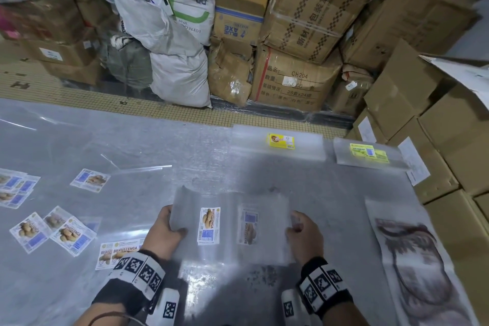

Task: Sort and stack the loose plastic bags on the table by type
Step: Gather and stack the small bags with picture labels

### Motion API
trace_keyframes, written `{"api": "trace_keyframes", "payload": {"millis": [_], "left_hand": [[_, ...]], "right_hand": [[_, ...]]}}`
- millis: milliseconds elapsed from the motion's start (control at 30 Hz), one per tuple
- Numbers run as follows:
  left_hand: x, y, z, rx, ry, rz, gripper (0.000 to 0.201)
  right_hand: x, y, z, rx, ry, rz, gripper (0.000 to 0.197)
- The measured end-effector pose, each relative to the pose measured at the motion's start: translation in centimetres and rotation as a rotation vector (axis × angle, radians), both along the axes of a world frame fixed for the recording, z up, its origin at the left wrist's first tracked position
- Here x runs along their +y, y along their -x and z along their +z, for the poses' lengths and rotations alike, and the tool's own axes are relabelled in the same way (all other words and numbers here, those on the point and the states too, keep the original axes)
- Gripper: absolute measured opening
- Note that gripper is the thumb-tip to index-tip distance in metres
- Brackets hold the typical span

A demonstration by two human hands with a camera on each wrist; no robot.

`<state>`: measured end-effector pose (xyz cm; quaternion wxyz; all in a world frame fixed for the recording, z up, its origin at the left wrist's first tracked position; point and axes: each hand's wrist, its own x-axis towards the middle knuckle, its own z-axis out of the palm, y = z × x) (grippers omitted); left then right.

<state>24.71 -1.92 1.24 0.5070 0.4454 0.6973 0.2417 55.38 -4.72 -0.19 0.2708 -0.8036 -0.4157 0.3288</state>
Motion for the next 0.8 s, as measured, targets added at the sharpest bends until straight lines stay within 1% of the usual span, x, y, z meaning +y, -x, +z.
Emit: {"api": "trace_keyframes", "payload": {"millis": [67,167,267,367,433,500,567,633,667,700,767,800], "left_hand": [[0.1,0.0,0.0,-0.019,-0.012,-0.002,0.043],[0.4,0.5,0.3,-0.114,-0.041,0.032,0.042],[0.8,1.5,1.0,-0.136,-0.086,0.007,0.045],[1.8,2.5,2.5,-0.165,-0.113,-0.08,0.043],[3.2,3.2,3.3,-0.149,-0.107,-0.185,0.041],[4.7,3.8,4.4,-0.144,-0.094,-0.295,0.041],[5.8,3.9,5.9,-0.156,-0.079,-0.412,0.042],[6.9,3.4,7.7,-0.145,-0.07,-0.512,0.042],[7.6,2.9,8.5,-0.104,-0.073,-0.553,0.041],[8.4,2.6,9.0,-0.036,-0.091,-0.605,0.04],[9.7,2.1,9.7,0.037,-0.131,-0.683,0.042],[10.1,2.1,9.7,0.044,-0.146,-0.694,0.043]], "right_hand": [[-0.1,0.1,-0.3,0.009,0.004,0.015,0.039],[-0.4,0.1,-0.5,0.005,0.025,0.055,0.026],[-0.6,0.2,-0.1,-0.014,0.056,0.055,0.037],[-0.1,0.6,0.7,-0.124,0.023,0.099,0.042],[0.8,1.1,1.4,-0.202,-0.002,0.175,0.047],[2.1,1.9,1.9,-0.237,-0.023,0.301,0.054],[3.1,3.4,2.5,-0.127,0.033,0.411,0.061],[3.9,5.0,3.0,0.076,0.124,0.442,0.061],[4.0,5.8,3.3,0.173,0.158,0.437,0.053],[4.0,6.4,3.1,0.235,0.159,0.443,0.041],[3.7,7.6,3.4,0.263,0.125,0.47,0.017],[3.6,8.0,3.3,0.273,0.112,0.468,0.013]]}}
